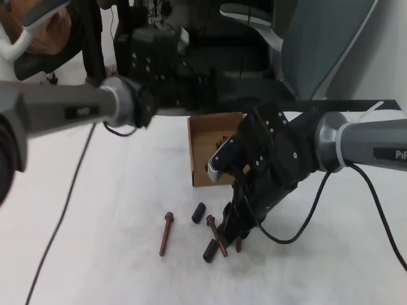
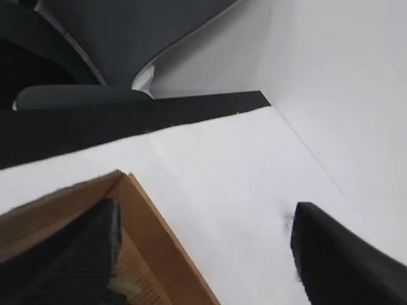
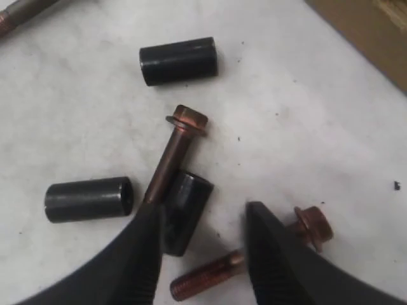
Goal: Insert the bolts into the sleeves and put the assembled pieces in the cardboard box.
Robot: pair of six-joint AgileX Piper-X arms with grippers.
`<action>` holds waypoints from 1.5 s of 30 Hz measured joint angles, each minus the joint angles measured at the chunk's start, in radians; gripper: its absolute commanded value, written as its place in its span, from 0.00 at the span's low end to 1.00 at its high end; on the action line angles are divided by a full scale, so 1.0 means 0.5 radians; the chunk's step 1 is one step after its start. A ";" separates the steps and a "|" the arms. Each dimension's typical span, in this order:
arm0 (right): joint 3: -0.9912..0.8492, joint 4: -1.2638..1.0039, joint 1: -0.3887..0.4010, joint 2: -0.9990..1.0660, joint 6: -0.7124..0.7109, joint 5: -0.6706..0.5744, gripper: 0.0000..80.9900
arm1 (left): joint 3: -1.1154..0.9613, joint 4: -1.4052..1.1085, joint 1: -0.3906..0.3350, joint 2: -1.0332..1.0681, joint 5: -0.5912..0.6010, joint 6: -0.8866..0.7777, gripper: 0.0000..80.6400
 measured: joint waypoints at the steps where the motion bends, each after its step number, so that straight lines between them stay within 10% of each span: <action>1: -0.004 0.000 0.000 0.014 0.000 0.000 0.49 | 0.000 0.012 0.027 -0.016 0.012 0.007 0.87; 11: -0.205 0.095 0.000 0.230 -0.003 0.015 0.44 | 0.000 0.390 0.254 -0.119 0.273 0.114 0.87; 16: -0.266 0.209 0.000 0.260 -0.009 0.078 0.01 | -0.005 1.140 0.278 -0.200 0.198 0.577 0.87; 26: -0.285 0.298 0.000 0.249 0.054 0.084 0.00 | -0.005 2.319 0.039 -0.331 -0.381 1.073 0.87; 45: -0.209 0.379 -0.008 -0.738 0.193 0.092 0.00 | 0.494 2.187 -0.229 -0.437 -0.913 0.804 0.87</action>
